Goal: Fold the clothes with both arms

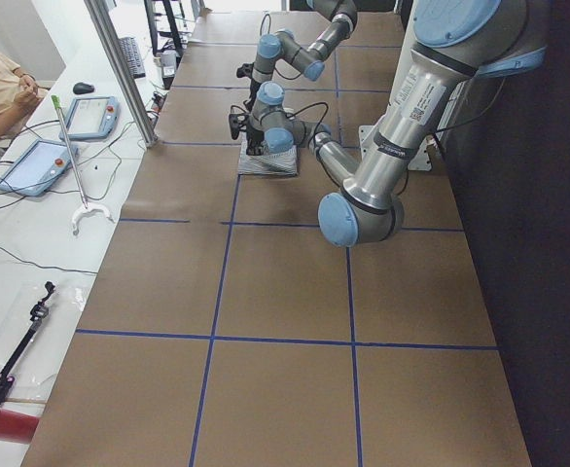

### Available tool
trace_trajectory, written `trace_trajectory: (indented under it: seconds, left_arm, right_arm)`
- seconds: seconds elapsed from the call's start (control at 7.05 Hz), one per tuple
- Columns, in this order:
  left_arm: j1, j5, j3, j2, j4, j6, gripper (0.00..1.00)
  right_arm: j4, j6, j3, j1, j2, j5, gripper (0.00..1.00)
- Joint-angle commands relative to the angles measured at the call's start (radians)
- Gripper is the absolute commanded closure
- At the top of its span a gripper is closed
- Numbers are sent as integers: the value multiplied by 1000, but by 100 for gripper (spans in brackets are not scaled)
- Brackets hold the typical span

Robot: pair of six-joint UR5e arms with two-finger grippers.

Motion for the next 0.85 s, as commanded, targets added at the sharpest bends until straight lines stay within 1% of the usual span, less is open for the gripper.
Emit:
trace_trajectory:
  seconds: [0.0, 0.14, 0.28, 0.43, 0.57, 0.71]
  left_arm:
    - [-38, -3, 71, -17, -100, 40, 47]
    - [-40, -6, 25, -6, -92, 37, 47]
    - [-40, -8, -20, 21, -90, 37, 48]
    - [-32, -15, -64, 23, -77, 11, 68]
    - [-3, -67, -74, 8, -52, -54, 100]
    - [38, -89, -69, -38, 1, -55, 100]
  right_arm:
    - [42, -67, -81, 77, 30, 99, 0]
    - [42, -69, -75, 97, 30, 118, 0]
    - [43, -75, -38, 109, -8, 156, 0]
    - [43, -90, 21, 111, -52, 162, 0]
    - [42, -97, 87, 112, -100, 164, 0]
    - [42, -109, 133, 134, -141, 191, 0]
